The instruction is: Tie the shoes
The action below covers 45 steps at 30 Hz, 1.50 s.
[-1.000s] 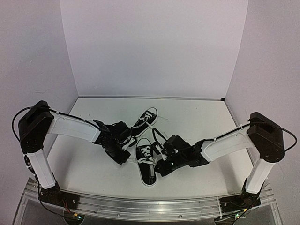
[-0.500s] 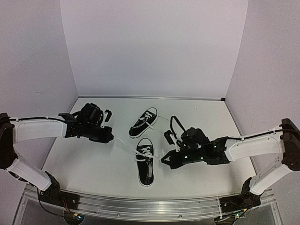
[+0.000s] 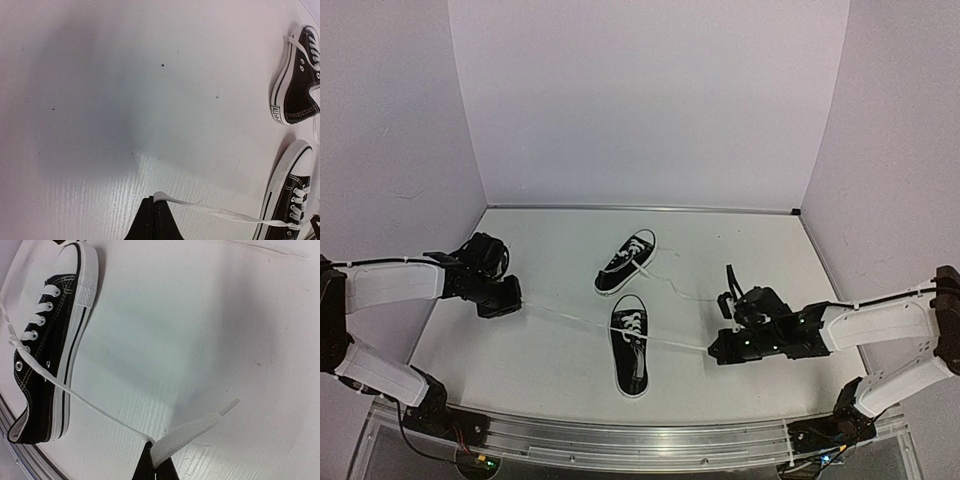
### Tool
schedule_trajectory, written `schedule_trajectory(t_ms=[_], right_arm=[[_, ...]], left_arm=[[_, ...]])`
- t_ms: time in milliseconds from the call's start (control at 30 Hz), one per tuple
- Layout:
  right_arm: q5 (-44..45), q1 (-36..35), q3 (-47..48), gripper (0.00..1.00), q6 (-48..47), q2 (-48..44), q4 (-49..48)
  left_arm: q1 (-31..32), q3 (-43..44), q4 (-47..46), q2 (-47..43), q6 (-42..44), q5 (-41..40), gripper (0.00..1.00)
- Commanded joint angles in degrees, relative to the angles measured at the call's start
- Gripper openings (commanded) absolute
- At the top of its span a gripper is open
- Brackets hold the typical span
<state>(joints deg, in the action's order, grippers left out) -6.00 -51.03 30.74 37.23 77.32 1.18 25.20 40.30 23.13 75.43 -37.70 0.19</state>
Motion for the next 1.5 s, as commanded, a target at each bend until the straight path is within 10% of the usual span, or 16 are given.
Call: schedule_trajectory(t_ms=[0, 633, 1067, 1200, 1300, 1467], right_arm=[[3.6, 0.2, -1.9, 0.0, 3.4, -4.6, 2.4], [24.3, 1.0, -0.1, 0.0, 22.4, -23.9, 26.9], [11.8, 1.9, 0.9, 0.01, 11.1, -10.6, 12.2], [10.1, 1.9, 1.8, 0.16, 9.0, -8.2, 9.7], [9.9, 1.8, 2.5, 0.6, 8.5, -8.2, 9.7], [12.3, 1.9, 3.2, 0.92, 9.0, -13.9, 12.2]], left_arm=[[-5.0, -1.8, 1.8, -2.9, -4.1, -0.5, 0.0], [-9.6, -3.8, -2.3, 1.9, -1.2, 7.4, 0.0], [-7.4, -1.6, -2.3, 3.6, 10.0, 15.0, 0.0], [-6.8, -1.7, -1.5, 2.8, 11.0, 15.4, 0.15], [-6.8, -2.1, -0.6, 0.5, 10.4, 13.9, 0.49], [-6.8, -0.1, 3.3, -3.8, 9.3, 7.5, 0.8]])
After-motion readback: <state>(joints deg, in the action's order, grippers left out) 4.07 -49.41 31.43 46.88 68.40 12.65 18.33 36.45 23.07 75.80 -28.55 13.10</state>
